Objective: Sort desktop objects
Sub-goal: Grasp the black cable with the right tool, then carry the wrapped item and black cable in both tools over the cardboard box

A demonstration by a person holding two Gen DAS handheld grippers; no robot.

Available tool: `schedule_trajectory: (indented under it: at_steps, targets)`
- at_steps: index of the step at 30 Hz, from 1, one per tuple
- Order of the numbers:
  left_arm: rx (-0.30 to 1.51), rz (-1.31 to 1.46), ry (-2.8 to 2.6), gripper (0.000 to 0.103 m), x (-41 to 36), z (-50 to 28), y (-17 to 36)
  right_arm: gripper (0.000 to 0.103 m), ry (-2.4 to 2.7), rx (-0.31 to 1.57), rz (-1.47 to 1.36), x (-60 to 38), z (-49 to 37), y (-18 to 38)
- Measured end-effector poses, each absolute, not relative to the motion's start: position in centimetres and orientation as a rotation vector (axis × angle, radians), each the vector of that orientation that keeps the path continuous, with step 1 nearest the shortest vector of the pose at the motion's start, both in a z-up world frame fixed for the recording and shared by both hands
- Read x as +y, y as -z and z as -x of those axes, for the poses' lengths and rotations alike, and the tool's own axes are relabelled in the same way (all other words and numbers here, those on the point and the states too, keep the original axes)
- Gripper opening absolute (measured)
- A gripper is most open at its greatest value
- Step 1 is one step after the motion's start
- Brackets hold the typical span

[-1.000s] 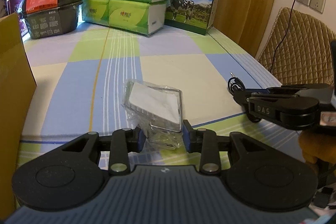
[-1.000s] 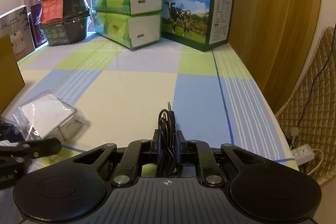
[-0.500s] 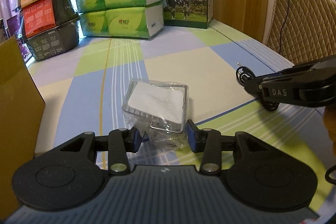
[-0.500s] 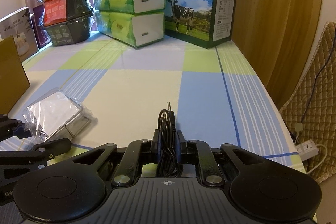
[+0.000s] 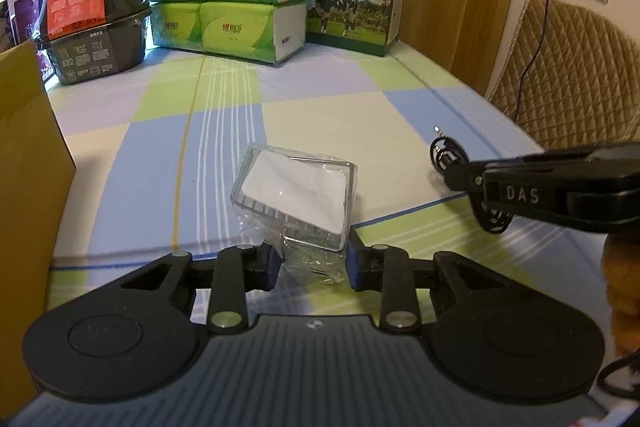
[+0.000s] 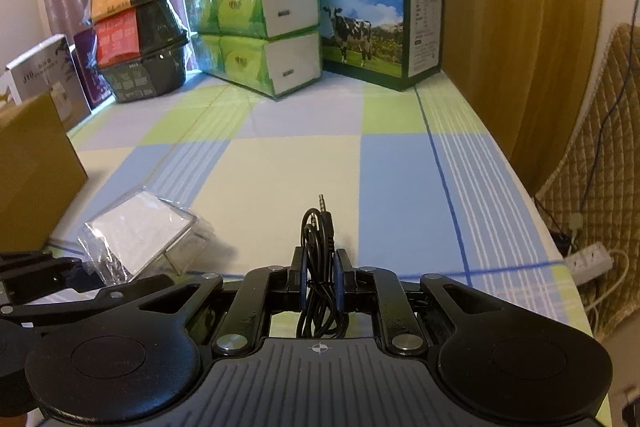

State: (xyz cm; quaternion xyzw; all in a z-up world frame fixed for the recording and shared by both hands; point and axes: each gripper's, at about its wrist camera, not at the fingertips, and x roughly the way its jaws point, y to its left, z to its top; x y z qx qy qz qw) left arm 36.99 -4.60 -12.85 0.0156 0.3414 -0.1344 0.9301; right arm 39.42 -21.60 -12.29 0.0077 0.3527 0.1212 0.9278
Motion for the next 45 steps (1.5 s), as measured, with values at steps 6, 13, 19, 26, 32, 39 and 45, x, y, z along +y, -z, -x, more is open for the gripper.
schedule_trajectory:
  at_steps: [6,13,19,26,32,39,45]
  targets:
    - [0.674,0.002,0.303,0.027,-5.0,-34.9,10.8,0.01,-0.209,0.713,-0.05,-22.3,-35.4,10.0]
    - [0.649,0.023,0.311,0.027,-4.5,-30.2,7.8,0.01,-0.153,0.706,-0.101,-23.3,-28.8,7.3]
    - [0.646,0.039,0.286,0.027,-2.9,-25.7,4.6,0.01,-0.132,0.691,-0.109,-23.0,-23.4,4.5]
    - [0.631,0.047,0.241,0.027,-0.7,-20.4,0.8,0.01,-0.151,0.667,-0.128,-21.5,-18.0,1.3]
    - [0.603,0.014,0.218,0.027,0.4,-15.9,-1.6,0.01,-0.172,0.646,-0.125,-20.2,-14.3,-0.7]
    - [0.578,0.002,0.212,0.027,1.7,-12.1,-3.3,0.01,-0.196,0.616,-0.126,-19.4,-11.2,-2.4]
    - [0.569,0.005,0.202,0.027,2.9,-10.0,-4.2,0.01,-0.222,0.603,-0.112,-18.3,-9.5,-3.2]
